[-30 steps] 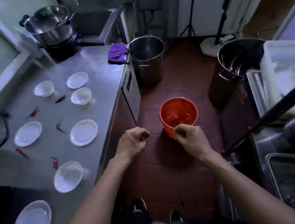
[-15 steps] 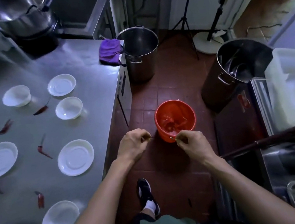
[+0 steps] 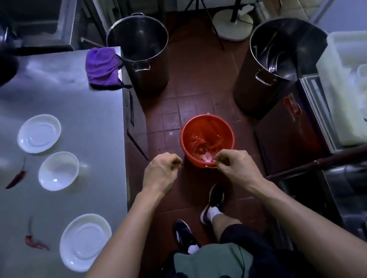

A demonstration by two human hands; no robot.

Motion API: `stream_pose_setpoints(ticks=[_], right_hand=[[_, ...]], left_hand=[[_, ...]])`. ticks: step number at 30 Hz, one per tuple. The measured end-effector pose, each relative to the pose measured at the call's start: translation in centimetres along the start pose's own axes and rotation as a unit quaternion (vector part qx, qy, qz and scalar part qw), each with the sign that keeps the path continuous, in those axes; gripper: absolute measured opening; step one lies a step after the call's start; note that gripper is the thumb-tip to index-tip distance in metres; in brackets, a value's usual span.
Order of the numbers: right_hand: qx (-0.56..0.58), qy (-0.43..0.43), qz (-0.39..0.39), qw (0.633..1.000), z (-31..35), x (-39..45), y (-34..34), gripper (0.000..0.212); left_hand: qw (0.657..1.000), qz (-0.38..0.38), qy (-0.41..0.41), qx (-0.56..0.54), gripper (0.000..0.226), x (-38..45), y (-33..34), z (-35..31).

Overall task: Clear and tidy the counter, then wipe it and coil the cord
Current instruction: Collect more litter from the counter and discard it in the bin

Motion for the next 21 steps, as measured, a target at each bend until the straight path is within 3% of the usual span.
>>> stream_pose_setpoints(ticks=[13, 21], right_hand=[[0.045, 0.081, 0.042, 0.995, -4.1, 13.0, -3.6, 0.011], [0.010, 0.099, 0.105, 0.989, -6.6, 16.8, -3.8, 0.014]], left_hand=[[0.993, 0.111, 0.017, 0.046, 0.018, 14.4, 3.5, -1.9], [0.993, 0.114, -0.018, 0.025, 0.017, 19.6, 6.1, -2.5]])
Point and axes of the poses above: each hand's wrist, its own x-axis towards the middle knuckle, its own y-axis out of the palm, z = x × y, the point moved 3 cm from there along x, towards the middle knuckle, and after that the axes turned 14 degrees about y, right-handed, at the moved point
